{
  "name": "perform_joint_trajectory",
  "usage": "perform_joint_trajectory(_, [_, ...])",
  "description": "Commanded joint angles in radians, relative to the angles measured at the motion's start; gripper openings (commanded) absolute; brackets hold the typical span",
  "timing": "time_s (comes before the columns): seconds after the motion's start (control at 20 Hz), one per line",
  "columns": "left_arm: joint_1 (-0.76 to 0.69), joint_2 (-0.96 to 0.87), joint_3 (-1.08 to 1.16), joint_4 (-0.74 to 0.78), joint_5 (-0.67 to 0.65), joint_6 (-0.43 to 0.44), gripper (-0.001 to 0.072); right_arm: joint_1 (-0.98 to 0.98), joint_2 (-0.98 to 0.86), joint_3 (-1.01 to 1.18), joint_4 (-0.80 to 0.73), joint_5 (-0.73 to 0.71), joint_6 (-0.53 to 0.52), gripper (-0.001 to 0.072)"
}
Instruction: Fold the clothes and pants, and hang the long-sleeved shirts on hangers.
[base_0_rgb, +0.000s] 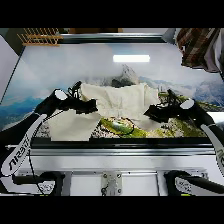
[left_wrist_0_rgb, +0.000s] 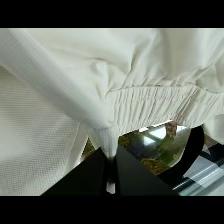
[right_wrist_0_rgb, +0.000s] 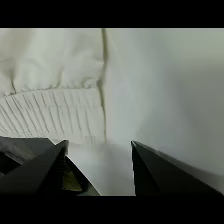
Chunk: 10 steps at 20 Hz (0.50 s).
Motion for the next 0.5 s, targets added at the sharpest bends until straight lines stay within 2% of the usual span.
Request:
perform_joint_trajectory(0.0, [0.005, 0.001, 0.002, 0.000, -0.012, 0.000, 0.0012, 0.048, -0.118, -0.019, 0.278, -0.080, -0.187, 0.0449])
perform_joint_trajectory(0.3, [0.003, 0.001, 0.002, -0.001, -0.012, 0.000, 0.0013, 0.113, -0.146, -0.019, 0.323, -0.129, -0.211, 0.0439])
perform_joint_trajectory(0.35, [0.003, 0.001, 0.002, -0.001, -0.011, 0.000, 0.0012, 0.122, -0.146, -0.019, 0.328, -0.140, -0.214, 0.0416])
perform_joint_trajectory(0.4, [0.003, 0.001, 0.002, -0.001, -0.011, 0.000, 0.0012, 0.127, -0.146, -0.016, 0.329, -0.144, -0.214, 0.0243])
perform_joint_trajectory(0.45, [0.003, 0.001, 0.002, -0.002, -0.012, 0.000, 0.0012, 0.128, -0.145, -0.010, 0.329, -0.143, -0.219, 0.0153])
